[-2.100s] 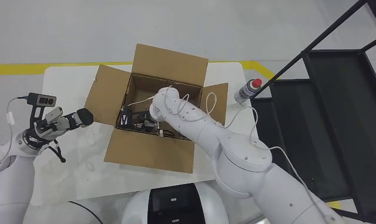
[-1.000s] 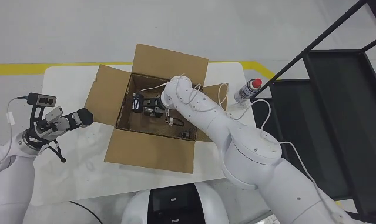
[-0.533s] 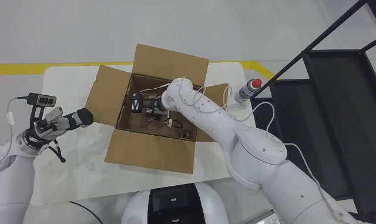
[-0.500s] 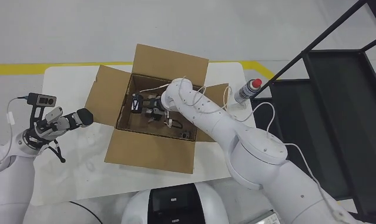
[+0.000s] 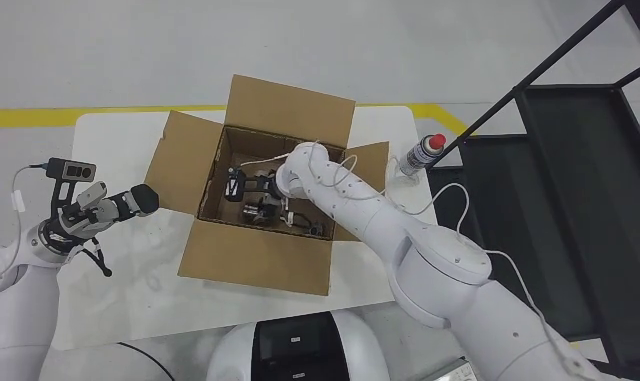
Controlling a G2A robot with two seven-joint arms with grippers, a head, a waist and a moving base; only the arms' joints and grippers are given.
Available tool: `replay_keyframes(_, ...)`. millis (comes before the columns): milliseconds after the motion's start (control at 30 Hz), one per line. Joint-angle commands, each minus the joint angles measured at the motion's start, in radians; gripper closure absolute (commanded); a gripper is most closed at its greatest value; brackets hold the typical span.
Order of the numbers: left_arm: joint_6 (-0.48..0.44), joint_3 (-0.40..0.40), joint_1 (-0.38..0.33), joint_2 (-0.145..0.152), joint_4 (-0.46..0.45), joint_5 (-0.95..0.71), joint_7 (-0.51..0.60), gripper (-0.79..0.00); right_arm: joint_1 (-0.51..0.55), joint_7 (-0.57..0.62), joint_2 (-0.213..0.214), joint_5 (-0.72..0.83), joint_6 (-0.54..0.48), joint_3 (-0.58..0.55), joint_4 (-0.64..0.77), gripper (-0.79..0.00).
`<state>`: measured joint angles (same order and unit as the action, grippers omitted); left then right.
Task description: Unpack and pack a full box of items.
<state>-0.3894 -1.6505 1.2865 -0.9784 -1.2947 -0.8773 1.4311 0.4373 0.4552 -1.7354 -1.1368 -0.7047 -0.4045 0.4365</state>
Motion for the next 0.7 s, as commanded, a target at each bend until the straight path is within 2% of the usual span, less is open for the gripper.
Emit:
replay_keyframes(0, 0.000, 0.000, 0.000, 0.000, 0.000, 0.000, 0.000, -0.785, 0.007, 0.007, -0.005, 0.012, -0.002, -0.003, -0.009, -0.785)
replay_keyframes(300, 0.000, 0.000, 0.000, 0.000, 0.000, 0.000, 0.000, -0.785, 0.002, 0.001, -0.025, 0.003, -0.018, -0.003, -0.037, -0.779)
replay_keyframes(333, 0.000, 0.000, 0.000, 0.000, 0.000, 0.000, 0.000, -0.785, 0.000, 0.003, -0.027, 0.000, -0.021, -0.002, -0.038, -0.606)
replay_keyframes(367, 0.000, 0.000, 0.000, 0.000, 0.000, 0.000, 0.000, -0.785, -0.001, 0.007, -0.029, -0.002, -0.024, -0.001, -0.040, -0.354)
replay_keyframes(400, 0.000, 0.000, 0.000, 0.000, 0.000, 0.000, 0.000, -0.785, -0.002, 0.009, -0.032, -0.001, -0.026, -0.002, -0.042, -0.225)
replay_keyframes(433, 0.000, 0.000, 0.000, 0.000, 0.000, 0.000, 0.000, -0.785, -0.003, 0.010, -0.034, -0.002, -0.028, -0.002, -0.044, -0.015)
replay_keyframes(667, 0.000, 0.000, 0.000, 0.000, 0.000, 0.000, 0.000, -0.785, -0.011, 0.033, -0.051, 0.001, -0.040, -0.003, -0.067, 0.000)
